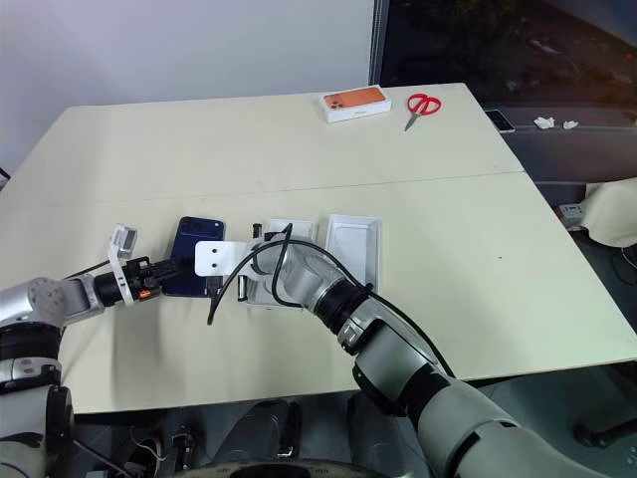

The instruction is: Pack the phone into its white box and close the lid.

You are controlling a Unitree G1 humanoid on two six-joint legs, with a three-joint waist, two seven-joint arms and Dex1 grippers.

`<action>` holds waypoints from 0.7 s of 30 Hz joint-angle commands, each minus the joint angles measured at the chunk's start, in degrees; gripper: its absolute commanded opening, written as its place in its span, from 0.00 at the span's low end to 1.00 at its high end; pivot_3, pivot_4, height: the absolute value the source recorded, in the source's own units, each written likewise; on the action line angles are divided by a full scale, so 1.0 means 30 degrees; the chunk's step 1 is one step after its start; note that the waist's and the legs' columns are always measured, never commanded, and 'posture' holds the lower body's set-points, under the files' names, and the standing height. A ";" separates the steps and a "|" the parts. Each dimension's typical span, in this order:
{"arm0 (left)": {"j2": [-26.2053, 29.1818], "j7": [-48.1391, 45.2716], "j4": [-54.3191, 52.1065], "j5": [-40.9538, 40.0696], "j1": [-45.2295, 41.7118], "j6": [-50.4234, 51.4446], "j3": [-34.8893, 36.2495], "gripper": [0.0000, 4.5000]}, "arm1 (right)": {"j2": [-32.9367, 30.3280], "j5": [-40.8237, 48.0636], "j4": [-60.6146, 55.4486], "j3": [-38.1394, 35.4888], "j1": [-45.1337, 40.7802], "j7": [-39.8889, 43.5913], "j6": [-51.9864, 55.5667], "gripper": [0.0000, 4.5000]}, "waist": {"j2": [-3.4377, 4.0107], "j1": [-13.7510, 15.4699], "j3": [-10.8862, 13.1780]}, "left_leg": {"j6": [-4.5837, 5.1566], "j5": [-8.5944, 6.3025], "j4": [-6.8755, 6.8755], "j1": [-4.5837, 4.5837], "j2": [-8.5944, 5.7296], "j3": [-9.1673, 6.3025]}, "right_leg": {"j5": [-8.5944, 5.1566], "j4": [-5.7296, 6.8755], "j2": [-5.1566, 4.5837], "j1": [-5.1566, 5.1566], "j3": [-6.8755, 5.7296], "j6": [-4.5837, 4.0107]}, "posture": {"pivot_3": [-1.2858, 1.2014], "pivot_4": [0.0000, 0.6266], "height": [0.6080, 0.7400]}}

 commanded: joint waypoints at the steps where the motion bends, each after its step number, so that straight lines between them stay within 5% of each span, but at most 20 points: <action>1: 0.0322 0.0609 0.0402 0.0010 0.0227 -0.0031 0.0411 0.36 | -0.0158 -0.0213 -0.0443 0.0100 0.0221 0.0082 0.0123 0.00 | -0.0001 -0.0043 0.0000 | 0.0000 0.0000 -0.0001 -0.0002 0.0001 0.0000 | 0.0000 0.0000 0.0000 0.0000 0.0000 -0.0001 | 0.52 0.24 1.00; 4: 0.0312 0.0709 0.0551 -0.0163 0.0326 -0.0048 0.0441 0.04 | -0.0211 -0.0251 -0.0551 0.0130 0.0283 0.0134 0.0132 0.00 | -0.0003 -0.0069 0.0000 | 0.0000 0.0000 -0.0008 -0.0021 0.0003 0.0002 | -0.0001 -0.0003 0.0003 0.0002 0.0002 -0.0001 | 0.52 0.24 1.00; 21: 0.0086 0.1149 0.0500 -0.1309 0.1252 0.0703 0.1129 0.02 | -0.0728 0.1013 -0.2062 -0.1289 0.0362 0.0699 0.0381 0.00 | -0.0003 -0.0112 0.0002 | -0.0005 0.0001 -0.0026 -0.0004 0.0011 0.0001 | -0.0006 -0.0011 0.0006 0.0001 0.0003 -0.0007 | 0.52 0.24 1.00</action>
